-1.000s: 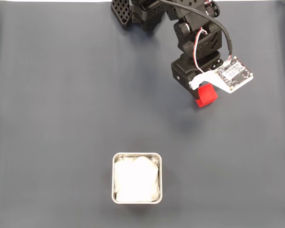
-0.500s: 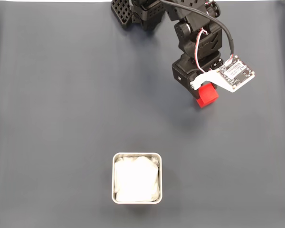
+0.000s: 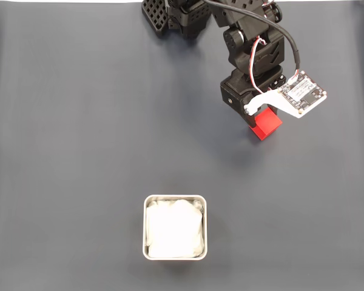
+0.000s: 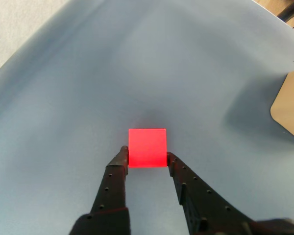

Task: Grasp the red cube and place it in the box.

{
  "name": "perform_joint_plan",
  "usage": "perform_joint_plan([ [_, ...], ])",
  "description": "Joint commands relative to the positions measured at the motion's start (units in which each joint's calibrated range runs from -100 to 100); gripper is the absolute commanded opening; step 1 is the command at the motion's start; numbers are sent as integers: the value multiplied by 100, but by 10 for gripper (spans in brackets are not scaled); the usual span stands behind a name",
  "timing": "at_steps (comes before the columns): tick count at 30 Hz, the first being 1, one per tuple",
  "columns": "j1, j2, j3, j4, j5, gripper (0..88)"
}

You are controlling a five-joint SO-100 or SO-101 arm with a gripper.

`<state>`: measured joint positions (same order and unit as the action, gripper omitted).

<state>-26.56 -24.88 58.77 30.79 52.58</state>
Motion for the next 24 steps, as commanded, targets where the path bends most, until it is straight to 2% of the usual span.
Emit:
perform_joint_plan([
  [1,0,-25,-275,-87,34,114],
  [13,134,-354,-339,61,132,114],
  [24,340,-545,-1206,766,127,114],
])
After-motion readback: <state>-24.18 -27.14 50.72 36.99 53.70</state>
